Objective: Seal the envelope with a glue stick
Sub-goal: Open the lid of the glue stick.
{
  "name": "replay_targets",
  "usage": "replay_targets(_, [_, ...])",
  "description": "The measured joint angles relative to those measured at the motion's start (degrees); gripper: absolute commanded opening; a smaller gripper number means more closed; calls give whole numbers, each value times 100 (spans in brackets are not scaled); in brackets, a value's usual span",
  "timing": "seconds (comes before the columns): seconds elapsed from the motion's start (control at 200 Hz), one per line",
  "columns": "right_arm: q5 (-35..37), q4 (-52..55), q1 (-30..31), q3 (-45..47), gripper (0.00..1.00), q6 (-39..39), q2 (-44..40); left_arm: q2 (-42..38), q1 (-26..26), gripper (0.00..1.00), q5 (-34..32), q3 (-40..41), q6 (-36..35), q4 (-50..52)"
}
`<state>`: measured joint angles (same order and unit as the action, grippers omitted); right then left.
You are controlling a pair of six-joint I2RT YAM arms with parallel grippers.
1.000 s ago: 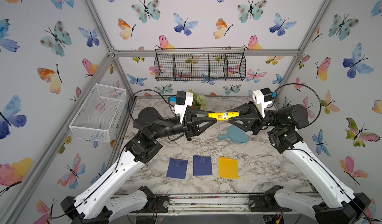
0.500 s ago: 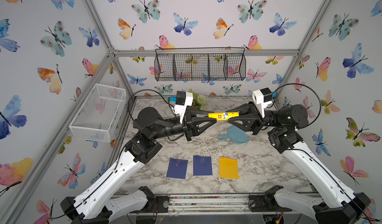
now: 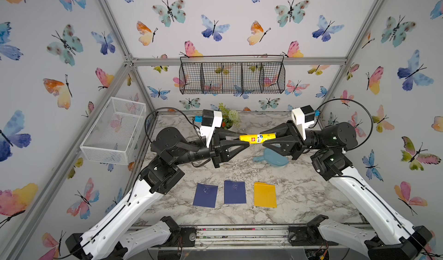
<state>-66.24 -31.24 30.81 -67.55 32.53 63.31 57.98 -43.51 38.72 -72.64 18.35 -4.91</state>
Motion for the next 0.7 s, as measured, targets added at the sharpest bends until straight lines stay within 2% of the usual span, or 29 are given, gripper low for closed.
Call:
replay_targets(0.47, [153, 632, 72, 39, 4, -494, -188, -138, -9, 0, -20, 105, -96, 205])
replay_targets(0.696, [267, 846, 129, 66, 4, -645, -208, -212, 168, 0, 173, 315, 46, 7])
